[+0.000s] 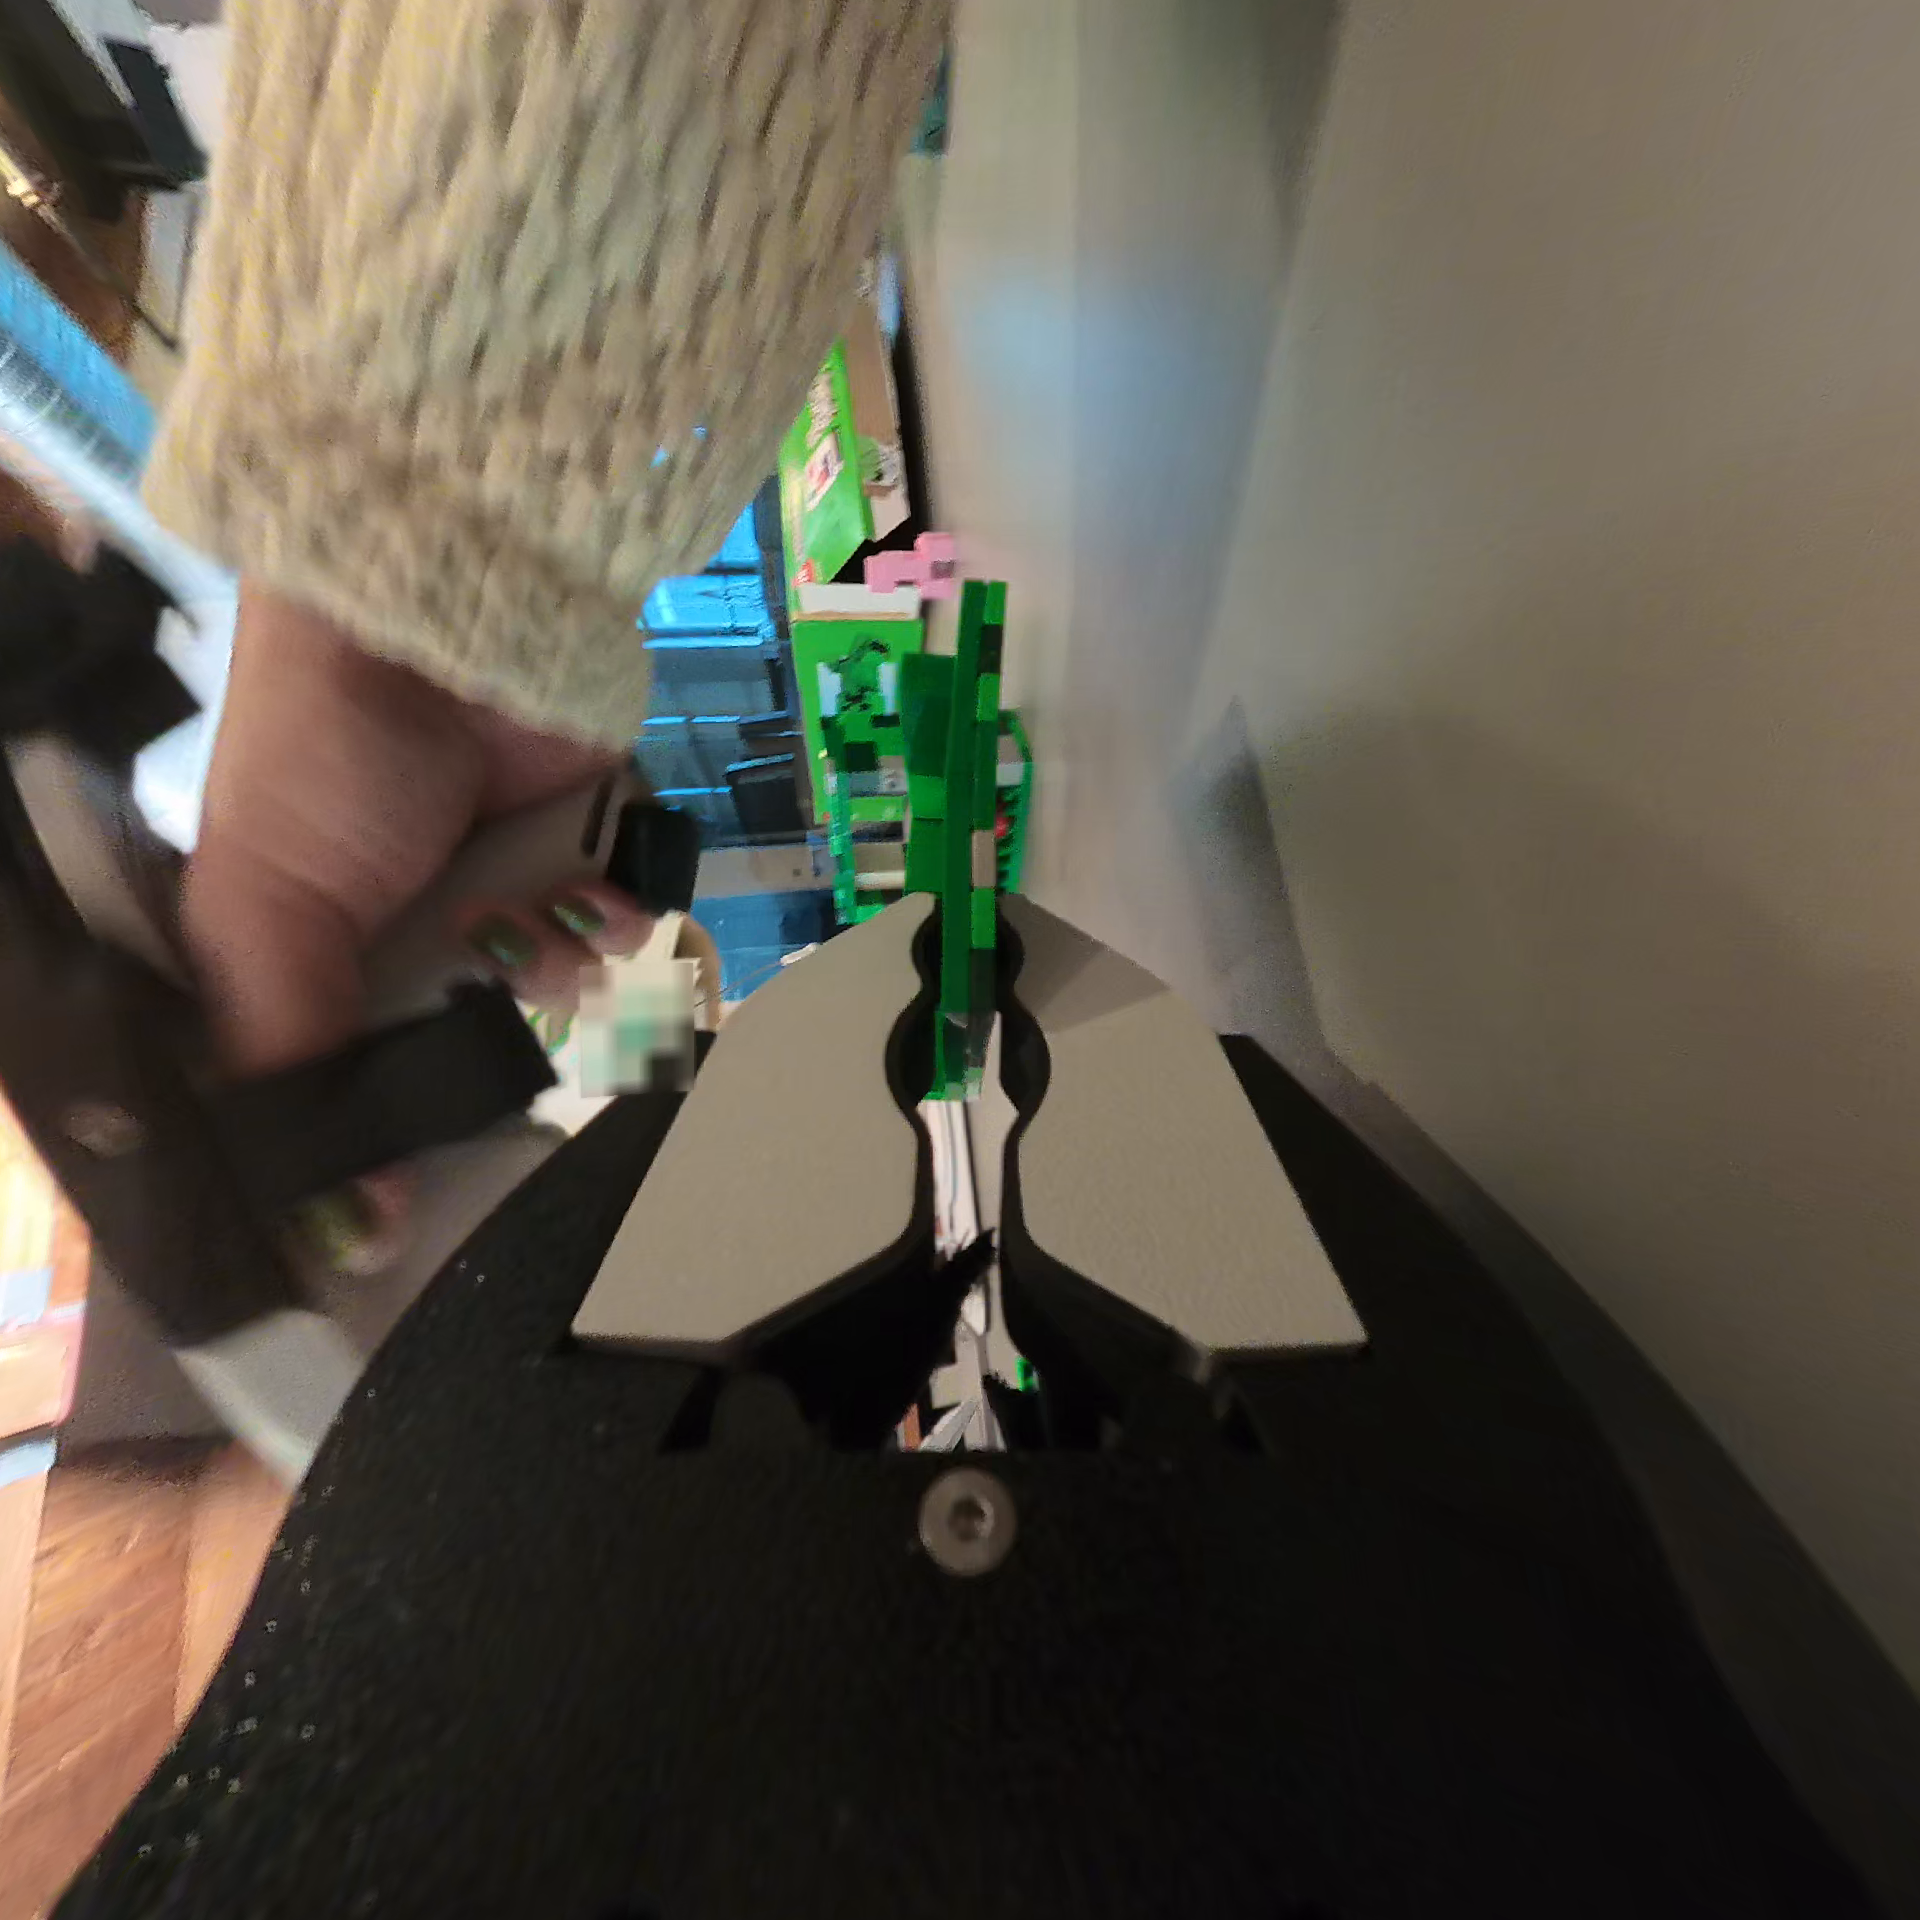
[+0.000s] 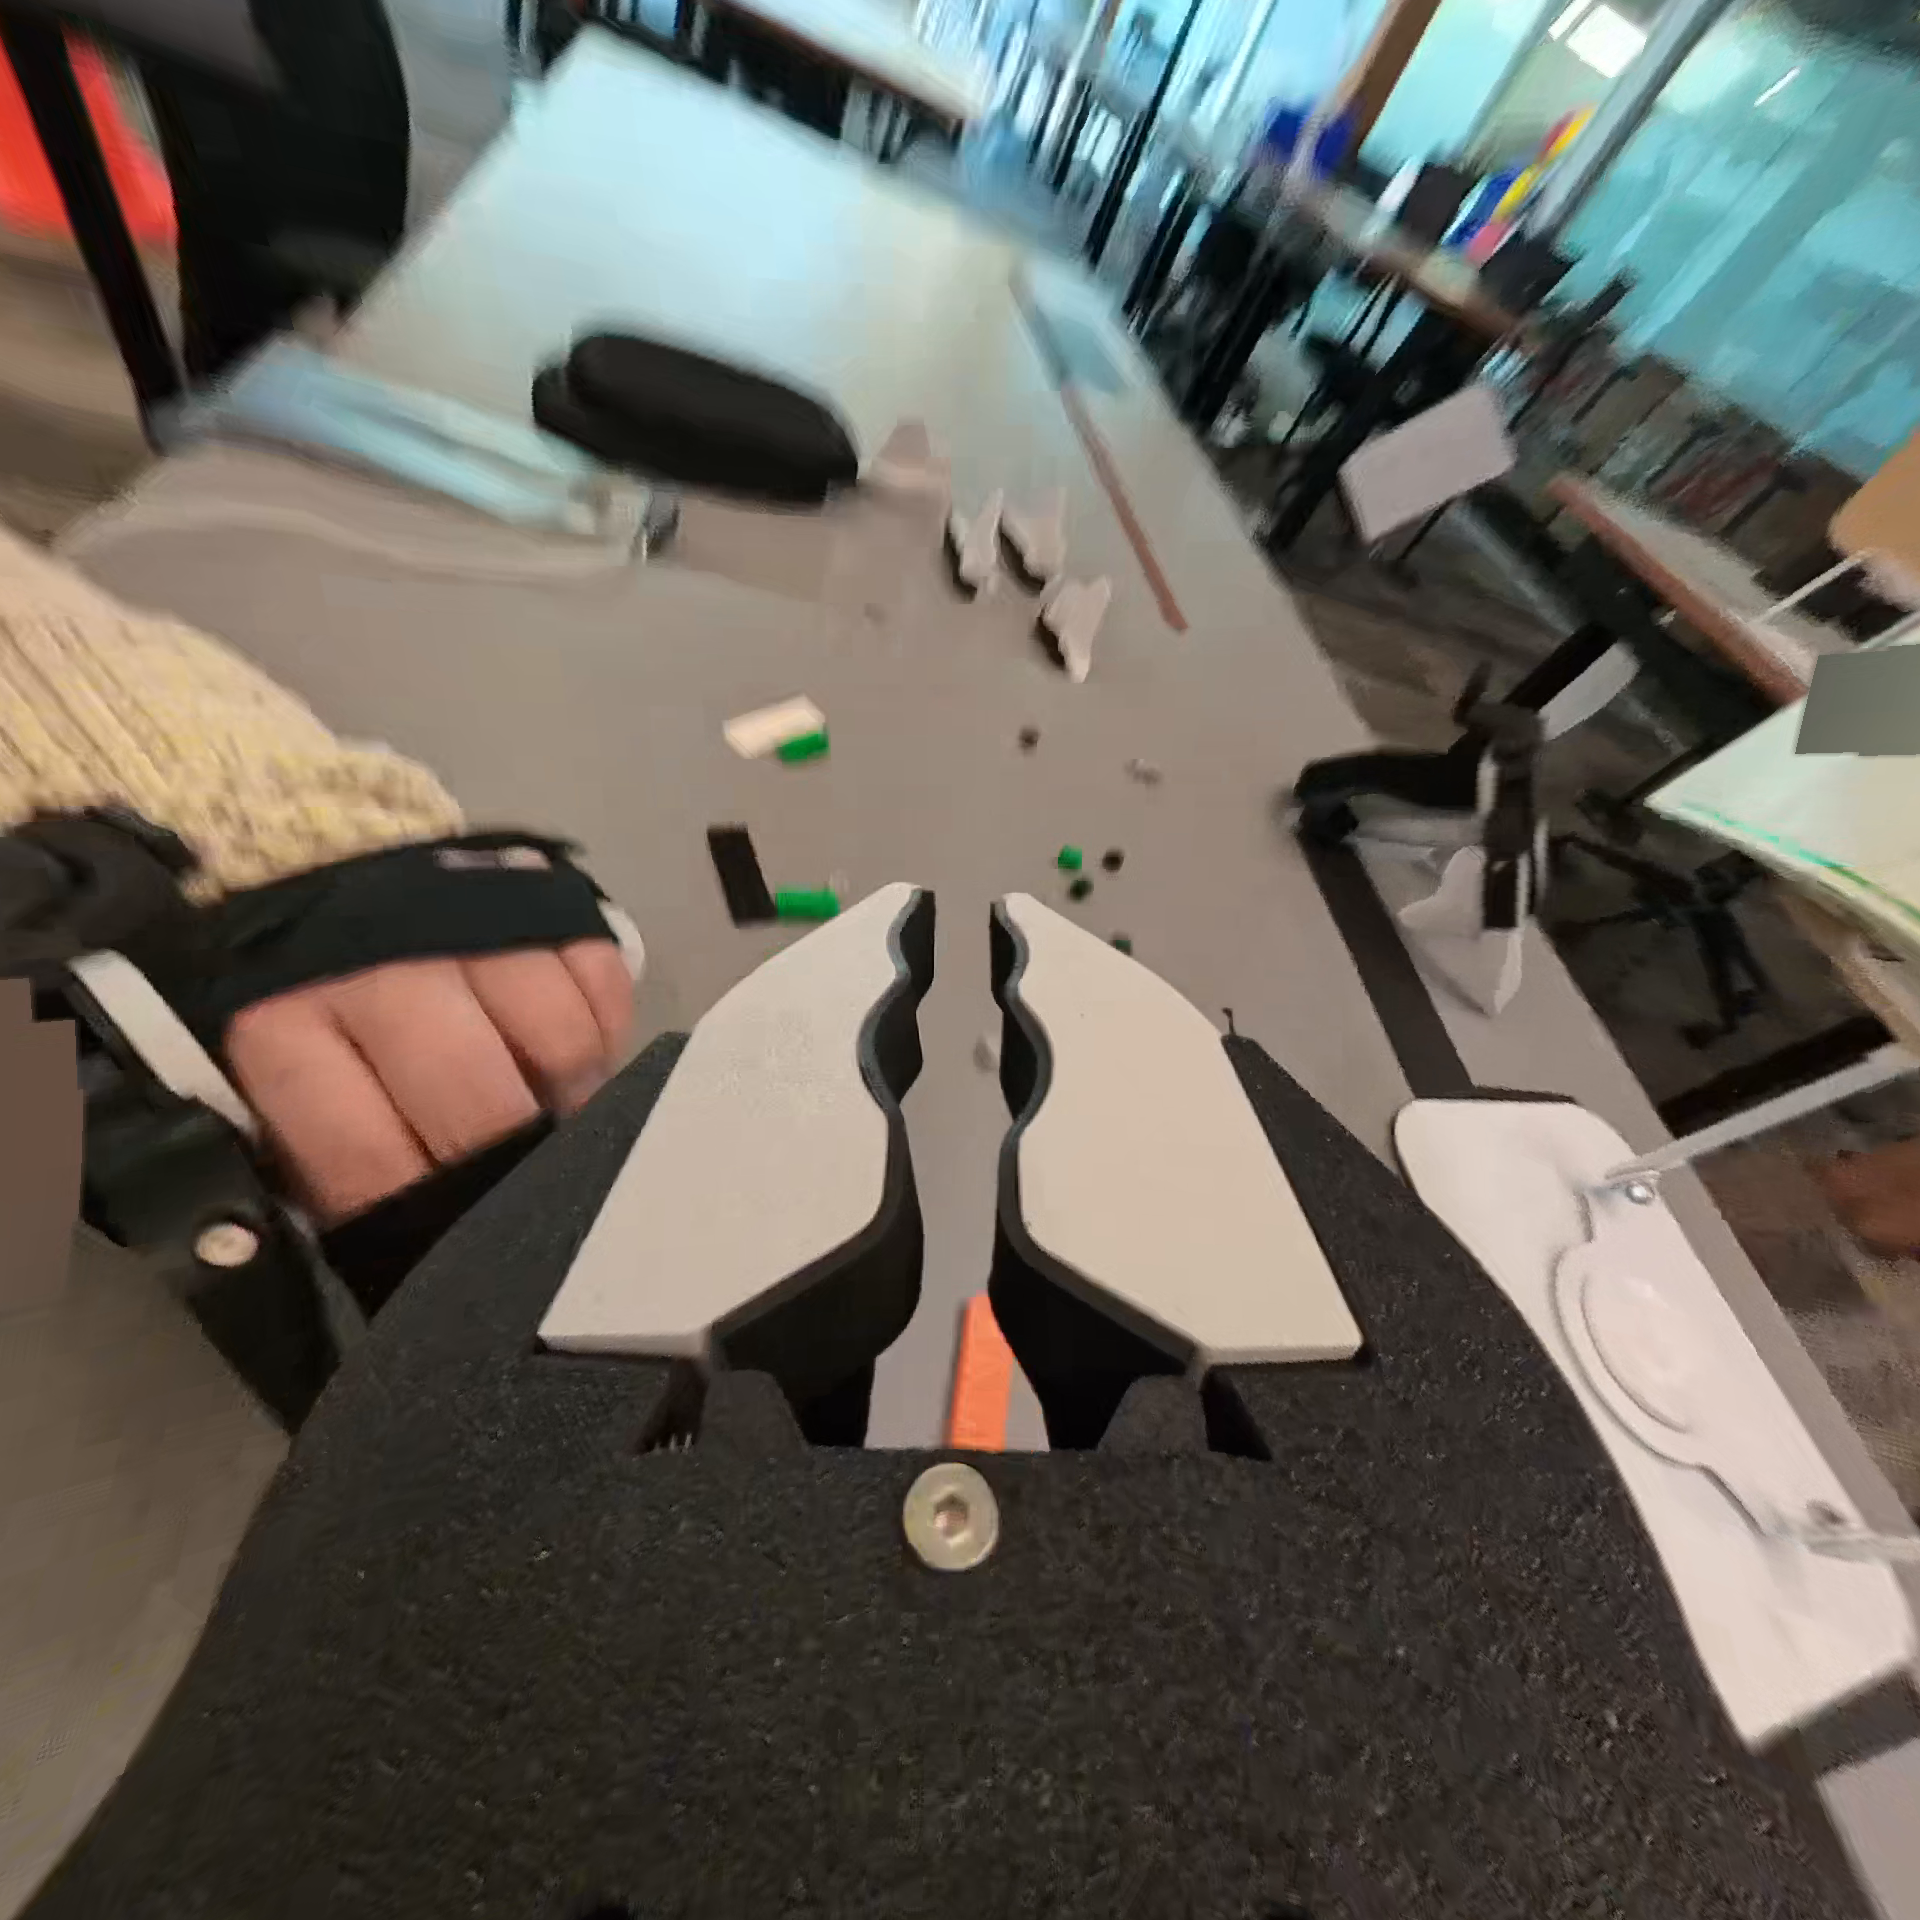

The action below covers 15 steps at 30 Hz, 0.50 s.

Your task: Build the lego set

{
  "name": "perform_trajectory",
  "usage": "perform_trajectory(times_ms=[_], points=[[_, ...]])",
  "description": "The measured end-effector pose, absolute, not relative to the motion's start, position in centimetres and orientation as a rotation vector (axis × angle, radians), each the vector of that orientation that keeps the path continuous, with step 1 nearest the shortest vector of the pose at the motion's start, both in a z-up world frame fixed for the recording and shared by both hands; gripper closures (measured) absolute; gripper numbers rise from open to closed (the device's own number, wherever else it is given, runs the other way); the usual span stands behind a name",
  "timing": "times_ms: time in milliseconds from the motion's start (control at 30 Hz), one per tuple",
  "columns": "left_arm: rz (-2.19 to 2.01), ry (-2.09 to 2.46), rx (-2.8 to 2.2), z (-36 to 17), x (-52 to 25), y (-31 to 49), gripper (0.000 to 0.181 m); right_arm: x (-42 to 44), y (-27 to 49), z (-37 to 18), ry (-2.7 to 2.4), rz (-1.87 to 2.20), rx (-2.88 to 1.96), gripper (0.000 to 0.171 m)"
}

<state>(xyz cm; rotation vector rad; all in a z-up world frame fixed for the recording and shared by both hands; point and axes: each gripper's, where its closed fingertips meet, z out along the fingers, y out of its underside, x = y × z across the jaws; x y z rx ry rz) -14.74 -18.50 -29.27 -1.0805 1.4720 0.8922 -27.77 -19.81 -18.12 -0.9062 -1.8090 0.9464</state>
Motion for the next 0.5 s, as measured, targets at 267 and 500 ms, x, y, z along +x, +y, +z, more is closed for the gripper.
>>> perform_trajectory(times_ms=[267, 500], points=[[0.863, 1.497, -1.085, -29.6, -14.5, -18.5, 0.175, -33.6, -16.0, -28.3, -2.552, 0.436, -0.730, 0.147], [0.857, 1.501, -1.103, -29.7, -15.1, -18.4, 0.175, -35.4, -14.8, -32.3, -2.813, 0.420, -0.820, 0.142]])
